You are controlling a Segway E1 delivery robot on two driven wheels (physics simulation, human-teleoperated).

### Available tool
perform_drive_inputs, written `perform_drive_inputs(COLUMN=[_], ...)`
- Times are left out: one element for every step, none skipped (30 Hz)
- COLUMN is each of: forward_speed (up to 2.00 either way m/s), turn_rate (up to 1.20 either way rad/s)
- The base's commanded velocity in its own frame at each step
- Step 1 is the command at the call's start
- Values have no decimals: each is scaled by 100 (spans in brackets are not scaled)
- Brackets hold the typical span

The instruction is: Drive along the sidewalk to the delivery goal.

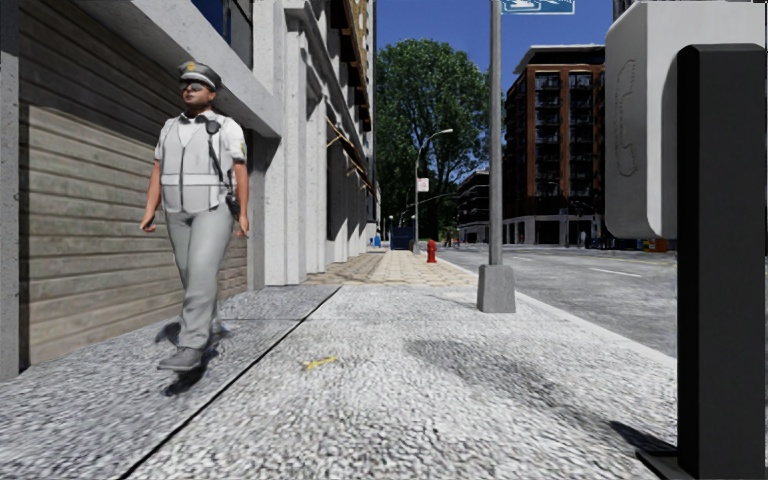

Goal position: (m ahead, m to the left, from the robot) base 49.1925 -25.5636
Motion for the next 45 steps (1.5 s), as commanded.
perform_drive_inputs(forward_speed=[200,200,200,200,200,200,200,200,200,200,200,200,200,200,200,200,200,200,200,200,200,200,200,200,200,200,200,200,200,200,200,200,200,200,200,200,200,200,200,200,200,200,200,200,200], turn_rate=[0,0,0,0,0,0,0,0,0,0,0,0,0,0,0,0,0,0,0,0,0,0,0,0,0,0,0,0,0,0,0,0,0,0,0,0,2,17,17,22,24,25,25,23,7])
